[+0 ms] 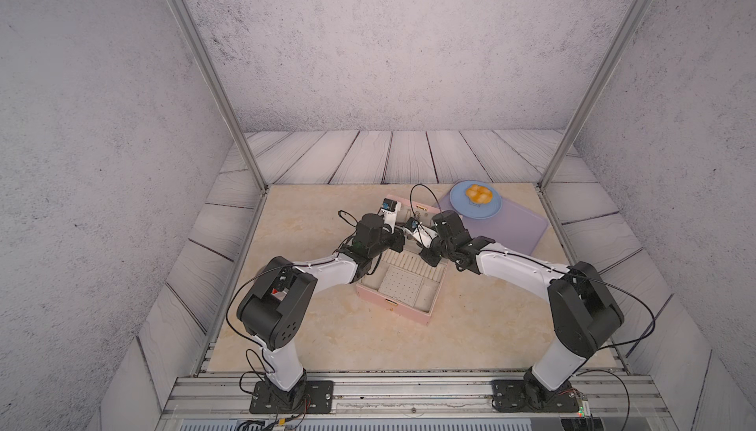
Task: Put jewelry chain into jewelry box
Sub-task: Adjust the necklace in the storage slot.
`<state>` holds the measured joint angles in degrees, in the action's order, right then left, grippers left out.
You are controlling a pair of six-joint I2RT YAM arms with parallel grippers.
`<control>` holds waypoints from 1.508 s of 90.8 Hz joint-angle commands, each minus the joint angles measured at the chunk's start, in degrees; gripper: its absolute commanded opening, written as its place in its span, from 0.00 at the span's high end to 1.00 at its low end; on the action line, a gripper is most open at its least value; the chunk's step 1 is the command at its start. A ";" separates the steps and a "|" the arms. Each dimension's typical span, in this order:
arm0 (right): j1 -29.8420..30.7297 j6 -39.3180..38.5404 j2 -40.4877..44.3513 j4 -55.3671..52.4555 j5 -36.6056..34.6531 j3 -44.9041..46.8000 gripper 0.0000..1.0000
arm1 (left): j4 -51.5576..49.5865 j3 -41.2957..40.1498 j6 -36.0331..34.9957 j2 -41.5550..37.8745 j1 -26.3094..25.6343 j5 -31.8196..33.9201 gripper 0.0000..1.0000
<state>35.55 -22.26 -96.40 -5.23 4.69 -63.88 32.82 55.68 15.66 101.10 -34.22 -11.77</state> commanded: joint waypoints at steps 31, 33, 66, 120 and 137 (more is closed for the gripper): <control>0.20 -0.08 2.34 -0.65 1.78 0.77 1.00 | -0.75 0.39 -0.63 -1.02 -0.32 0.92 0.83; 0.22 -0.07 2.29 -0.63 1.74 0.75 1.00 | -0.81 0.28 -0.63 -1.20 -0.32 0.88 0.83; 0.14 0.80 3.53 1.00 2.17 1.50 1.00 | -0.45 -5.29 0.85 -10.32 -0.33 -2.29 0.80; 0.22 1.04 5.95 3.06 3.69 1.92 1.00 | -4.22 -15.18 4.77 -19.86 0.03 2.28 0.80; 0.22 1.50 7.64 5.84 2.88 3.65 0.94 | -4.13 -15.81 5.06 -19.54 0.18 2.19 0.79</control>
<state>35.51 -21.41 -92.90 -4.19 6.11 -60.47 28.47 40.84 20.10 81.78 -34.24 -10.02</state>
